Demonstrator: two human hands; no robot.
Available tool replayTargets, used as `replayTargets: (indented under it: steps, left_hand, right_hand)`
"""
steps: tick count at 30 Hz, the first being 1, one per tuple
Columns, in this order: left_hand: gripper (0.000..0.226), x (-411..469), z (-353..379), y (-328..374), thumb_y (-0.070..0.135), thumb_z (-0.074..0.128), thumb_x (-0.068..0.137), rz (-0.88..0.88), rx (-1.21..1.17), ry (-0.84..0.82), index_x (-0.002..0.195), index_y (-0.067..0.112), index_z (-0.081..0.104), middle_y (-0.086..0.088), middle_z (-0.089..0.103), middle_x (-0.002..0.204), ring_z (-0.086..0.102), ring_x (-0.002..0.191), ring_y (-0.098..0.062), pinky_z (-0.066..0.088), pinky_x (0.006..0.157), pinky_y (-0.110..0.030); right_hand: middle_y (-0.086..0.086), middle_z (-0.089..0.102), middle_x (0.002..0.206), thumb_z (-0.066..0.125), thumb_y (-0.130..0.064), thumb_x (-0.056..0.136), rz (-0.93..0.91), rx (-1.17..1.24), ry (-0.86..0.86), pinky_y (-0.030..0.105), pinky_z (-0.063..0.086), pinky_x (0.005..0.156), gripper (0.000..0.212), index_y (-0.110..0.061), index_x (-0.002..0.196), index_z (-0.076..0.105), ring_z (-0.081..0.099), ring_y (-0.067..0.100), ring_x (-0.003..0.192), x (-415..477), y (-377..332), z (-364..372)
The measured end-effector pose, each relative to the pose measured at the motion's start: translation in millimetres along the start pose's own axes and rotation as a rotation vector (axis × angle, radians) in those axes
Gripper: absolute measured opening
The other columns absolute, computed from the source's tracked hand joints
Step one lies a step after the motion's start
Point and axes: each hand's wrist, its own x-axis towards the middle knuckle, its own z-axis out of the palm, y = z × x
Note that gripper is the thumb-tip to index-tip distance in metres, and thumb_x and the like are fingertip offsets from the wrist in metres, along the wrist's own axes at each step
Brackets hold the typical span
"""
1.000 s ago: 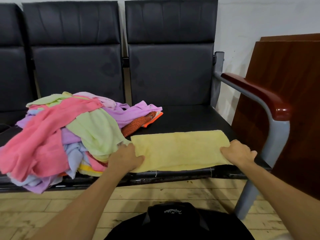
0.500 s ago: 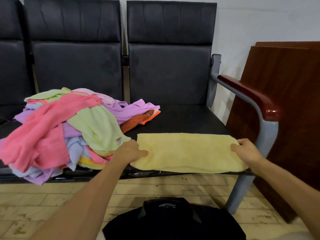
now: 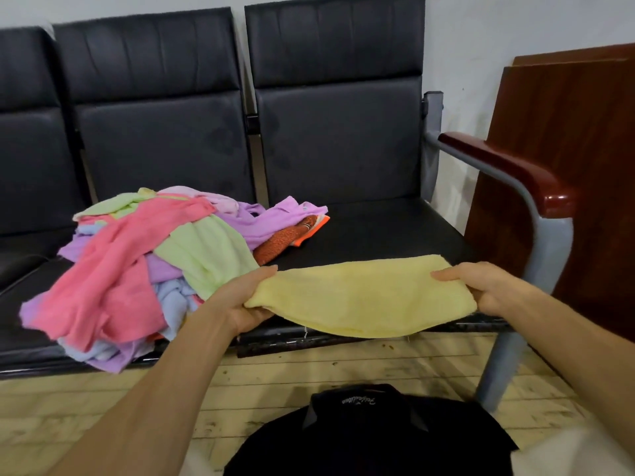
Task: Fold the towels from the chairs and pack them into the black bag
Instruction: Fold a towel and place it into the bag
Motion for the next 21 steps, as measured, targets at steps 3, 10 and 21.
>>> replayTargets:
  steps: [3,10,21]
  left_hand:
    - [0.006,5,1,-1,0.014,0.06,0.091,0.131,0.107,0.138,0.093,0.009,0.058,-0.007,0.062,0.075,0.058,0.062,-0.018,0.046,0.061,-0.03]
    - [0.015,-3,55,-1,0.014,0.047,0.098,0.247,0.256,0.064,0.11,0.006,0.045,-0.012,0.052,0.072,0.045,0.038,-0.011,0.03,0.033,-0.019]
    - [0.014,14,191,-51,0.013,0.044,0.096,0.215,0.642,-0.127,0.083,0.014,0.05,-0.005,0.045,0.067,0.044,0.053,-0.015,0.033,0.041,-0.023]
  right_hand:
    - [0.017,0.065,0.113,0.076,-0.018,0.082,-0.009,0.045,-0.031,0.041,0.054,0.065,0.055,-0.006,0.13,0.052,0.065,0.033,0.095,1,0,7]
    - [0.015,0.06,0.114,0.063,-0.026,0.092,-0.061,-0.078,0.001,0.048,0.051,0.091,0.045,-0.01,0.13,0.046,0.06,0.032,0.101,6,6,7]
    - [0.007,0.061,0.069,0.042,-0.028,0.104,-0.023,0.206,-0.12,0.034,0.05,0.062,0.031,-0.008,0.089,0.061,0.06,0.019,0.066,7,10,-4]
